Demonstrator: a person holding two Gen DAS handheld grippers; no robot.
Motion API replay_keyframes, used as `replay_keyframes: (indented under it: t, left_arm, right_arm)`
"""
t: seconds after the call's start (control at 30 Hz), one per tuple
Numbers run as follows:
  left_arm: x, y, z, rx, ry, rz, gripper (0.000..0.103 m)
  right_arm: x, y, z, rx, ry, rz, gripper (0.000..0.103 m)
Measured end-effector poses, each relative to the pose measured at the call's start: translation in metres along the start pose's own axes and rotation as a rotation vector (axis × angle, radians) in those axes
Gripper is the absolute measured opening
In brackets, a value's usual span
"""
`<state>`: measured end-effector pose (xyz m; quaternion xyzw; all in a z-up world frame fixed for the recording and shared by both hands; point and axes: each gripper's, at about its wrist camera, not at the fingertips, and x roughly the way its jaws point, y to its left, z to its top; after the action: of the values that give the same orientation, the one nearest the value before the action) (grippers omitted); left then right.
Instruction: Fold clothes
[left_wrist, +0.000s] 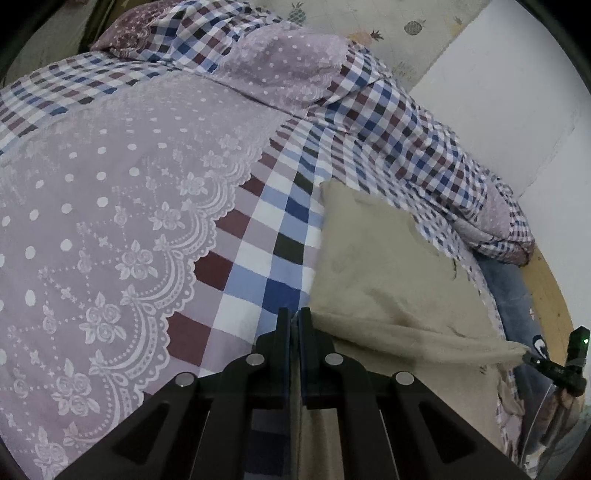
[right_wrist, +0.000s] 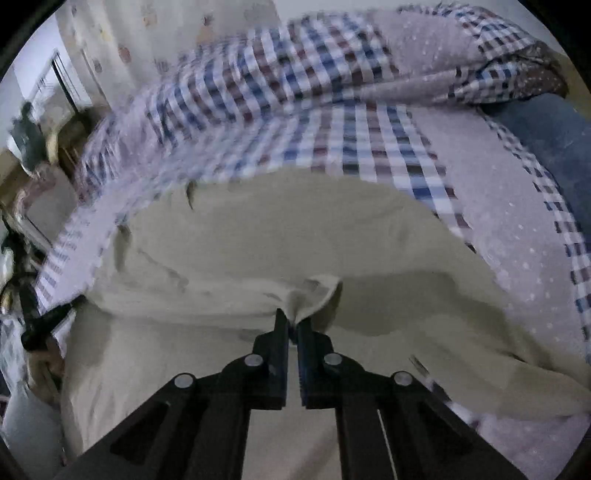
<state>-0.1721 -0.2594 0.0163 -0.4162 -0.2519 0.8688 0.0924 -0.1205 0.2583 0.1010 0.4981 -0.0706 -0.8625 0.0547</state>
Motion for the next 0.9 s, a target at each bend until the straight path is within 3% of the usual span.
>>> replay_keyframes:
  t: [0.13,0.2,0.27,0.33,0.5,0.63,0.67,0.73,0.87,0.9]
  left_arm:
    - [-0.002,0.000,0.000,-0.003,-0.004,-0.007,0.003]
    - [-0.002,0.001,-0.001,-0.009,-0.003,-0.010,0.003]
    - [-0.002,0.002,-0.001,-0.015,0.001,-0.014,0.003]
    - [-0.001,0.003,-0.001,-0.020,0.003,-0.017,0.003]
    - [-0.001,0.004,-0.002,-0.025,0.003,-0.023,0.003]
    - [-0.001,0.004,-0.002,-0.022,0.004,-0.023,0.003]
    - [0.000,0.005,-0.002,-0.024,0.003,-0.022,0.003]
    - [-0.001,0.006,-0.002,-0.029,-0.003,-0.024,0.003]
    - [-0.001,0.008,-0.003,-0.042,-0.008,-0.031,0.003]
    - [0.000,0.009,-0.004,-0.045,-0.009,-0.034,0.003]
  right_arm:
    - [0.037,-0.018,-0.022,-0.011,0.250,-0.084,0.008]
    - [0.039,-0.025,-0.031,-0.003,0.278,-0.171,0.011]
    - [0.033,-0.030,-0.036,0.016,0.266,-0.210,0.019]
    - [0.025,-0.029,-0.036,0.027,0.225,-0.201,0.045]
    - [0.016,-0.014,-0.020,0.007,0.079,-0.160,0.050]
    - [0.054,-0.008,-0.006,0.028,0.096,-0.164,0.050]
    - [0.071,-0.005,-0.005,0.010,0.137,-0.175,0.048]
    - [0.085,-0.004,-0.005,-0.023,0.176,-0.256,0.048]
    - [0.061,0.007,0.007,0.044,0.057,-0.413,0.050]
    - [0.055,0.024,0.013,0.023,0.018,-0.393,0.051]
